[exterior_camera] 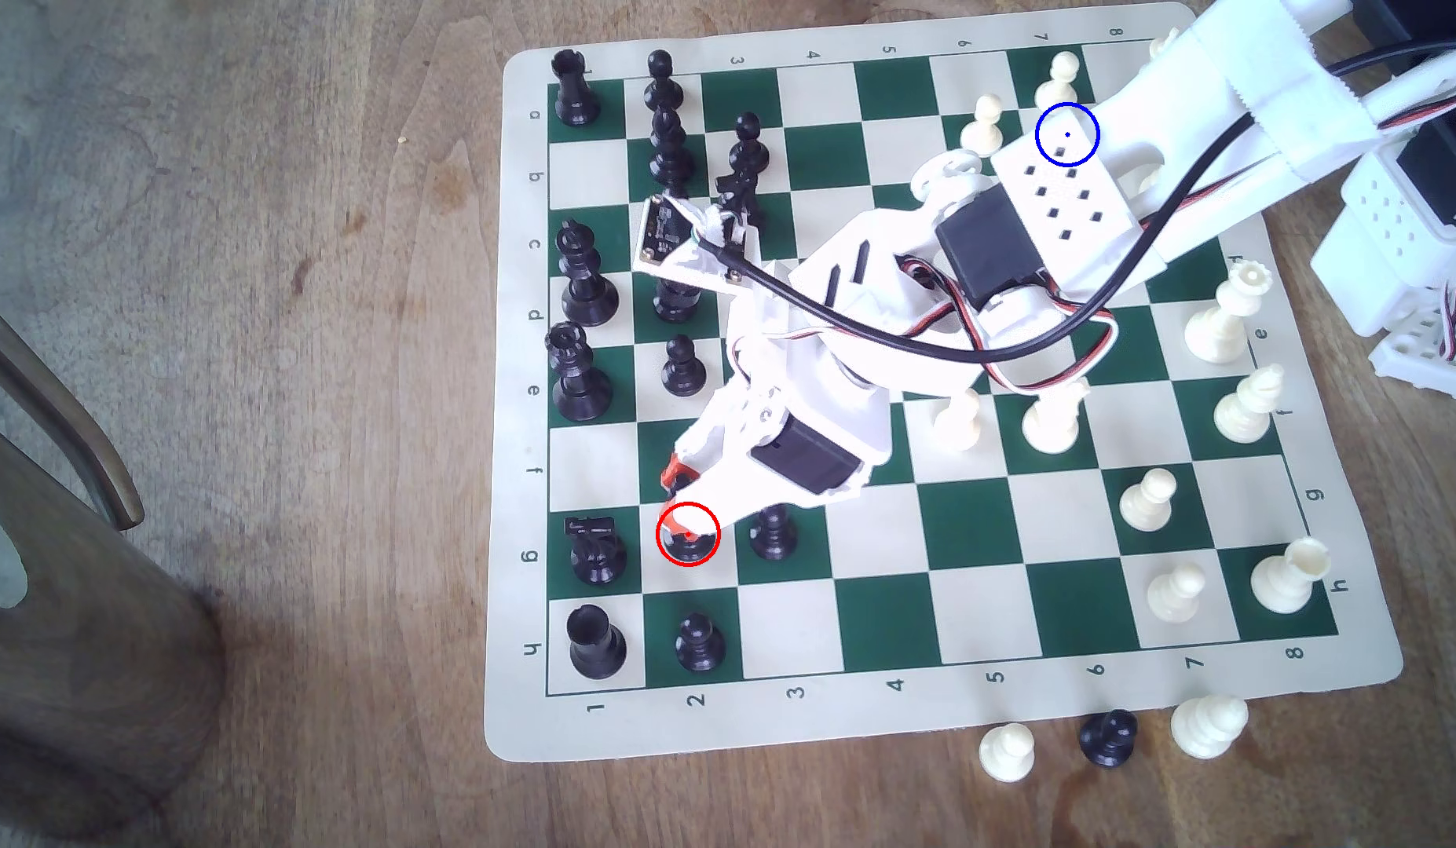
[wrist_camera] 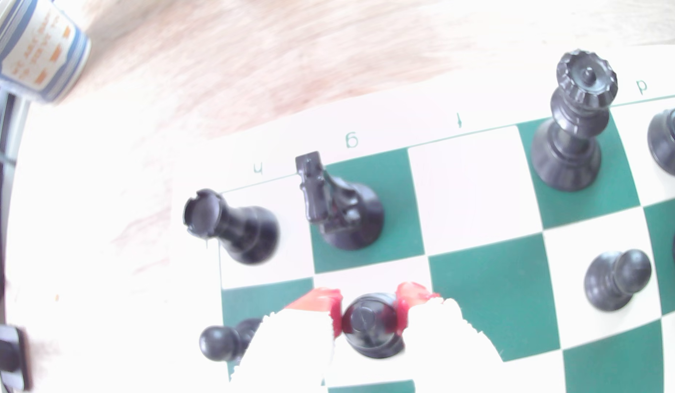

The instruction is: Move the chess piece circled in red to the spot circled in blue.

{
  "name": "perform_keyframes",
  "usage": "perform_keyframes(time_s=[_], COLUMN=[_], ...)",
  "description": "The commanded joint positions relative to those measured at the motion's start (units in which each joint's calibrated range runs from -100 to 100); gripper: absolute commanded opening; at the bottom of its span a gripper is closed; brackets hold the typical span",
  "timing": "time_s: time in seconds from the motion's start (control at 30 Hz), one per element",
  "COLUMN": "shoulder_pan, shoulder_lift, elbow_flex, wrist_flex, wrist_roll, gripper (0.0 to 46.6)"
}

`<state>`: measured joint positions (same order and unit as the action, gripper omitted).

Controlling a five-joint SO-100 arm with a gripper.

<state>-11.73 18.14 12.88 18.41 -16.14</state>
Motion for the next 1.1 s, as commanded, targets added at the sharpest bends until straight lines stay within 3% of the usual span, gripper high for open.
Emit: perform_keyframes(time_s=[0.0, 0.27, 0.53, 0.63, 0.8, 1.07], shoulder_pan=[-0.28, 2.93, 11.14, 15.75, 19.20, 27.17], shoulder_lift=[-2.27, -11.26, -28.84, -37.66, -54.13, -68.90], elbow_flex=[-0.37, -10.34, -12.97, -8.98, 8.16, 31.18], wrist_flex=[-1.62, 6.00, 18.53, 24.75, 27.87, 28.52], wrist_roll=[-0.10, -0.39, 2.25, 2.88, 5.13, 5.86], gripper=[0.2, 0.2, 0.2, 0.2, 0.2, 0.2])
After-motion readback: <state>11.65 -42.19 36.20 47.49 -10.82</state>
